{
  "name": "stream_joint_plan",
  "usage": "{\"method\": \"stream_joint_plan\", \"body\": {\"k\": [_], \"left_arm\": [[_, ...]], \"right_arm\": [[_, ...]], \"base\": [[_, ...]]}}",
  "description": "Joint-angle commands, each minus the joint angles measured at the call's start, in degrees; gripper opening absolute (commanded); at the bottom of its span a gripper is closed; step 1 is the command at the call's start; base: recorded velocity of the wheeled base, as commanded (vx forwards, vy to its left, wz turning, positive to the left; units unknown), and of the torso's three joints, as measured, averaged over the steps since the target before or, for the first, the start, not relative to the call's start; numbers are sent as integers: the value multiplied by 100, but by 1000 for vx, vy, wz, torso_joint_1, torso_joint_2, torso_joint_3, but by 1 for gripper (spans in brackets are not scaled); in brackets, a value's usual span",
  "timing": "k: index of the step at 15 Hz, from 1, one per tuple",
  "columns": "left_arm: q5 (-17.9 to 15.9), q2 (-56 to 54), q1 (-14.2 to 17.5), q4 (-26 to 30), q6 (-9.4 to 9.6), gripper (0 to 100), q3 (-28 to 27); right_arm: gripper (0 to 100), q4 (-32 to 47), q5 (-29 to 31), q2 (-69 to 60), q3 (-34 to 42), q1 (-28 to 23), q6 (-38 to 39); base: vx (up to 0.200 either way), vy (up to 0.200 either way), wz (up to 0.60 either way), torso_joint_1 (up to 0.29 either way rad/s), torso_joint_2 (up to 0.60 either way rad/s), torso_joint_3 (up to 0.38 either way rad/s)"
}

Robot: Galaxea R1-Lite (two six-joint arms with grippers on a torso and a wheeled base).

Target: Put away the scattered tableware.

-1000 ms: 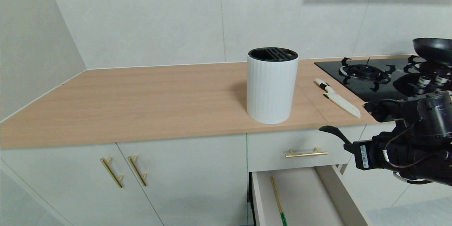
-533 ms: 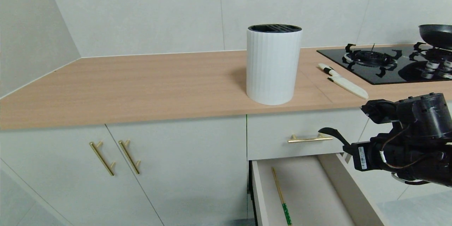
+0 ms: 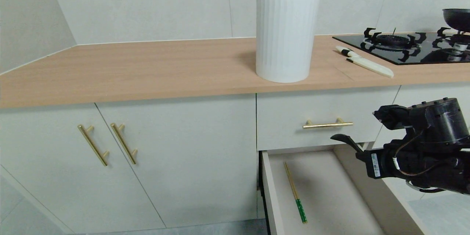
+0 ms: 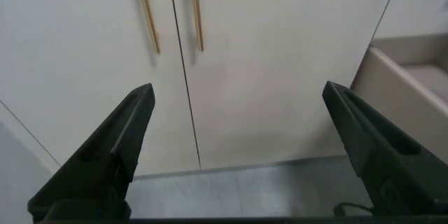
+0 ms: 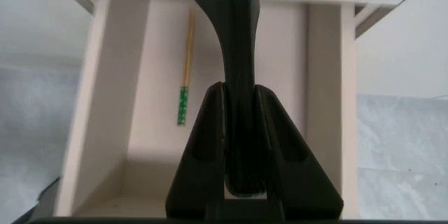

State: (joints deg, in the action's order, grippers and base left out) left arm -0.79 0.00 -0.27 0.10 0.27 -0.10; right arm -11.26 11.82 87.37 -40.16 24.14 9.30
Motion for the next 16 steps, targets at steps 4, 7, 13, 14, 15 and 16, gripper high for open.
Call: {"method": "stream_joint_plan", "body": {"k": [4,7,13,14,15,16], "left_arm": [[0,0,0,-1,0,100,1],[0,0,0,-1,0,100,1],[0,0,0,-1,0,100,1],[0,0,0,-1,0,100,1],[0,0,0,-1,0,100,1],[0,0,0,-1,0,100,1]], "right_arm": [[0,1,-5,52,-1,3,1],[0,1,-5,61,-1,3,1],[0,-473,22,922,-19,-49,10],[0,-684,4,1054,-1,-41,37],[0,-763,-22,1098,-10,-41,45],[0,-816,-75,1318,-27,-32,81]], "base": [[0,0,0,-56,271,203],[0,0,0,-6,22,14],[0,0,0,0,0,0],[0,0,0,0,0,0],[0,0,0,0,0,0],[0,0,0,0,0,0]]}}
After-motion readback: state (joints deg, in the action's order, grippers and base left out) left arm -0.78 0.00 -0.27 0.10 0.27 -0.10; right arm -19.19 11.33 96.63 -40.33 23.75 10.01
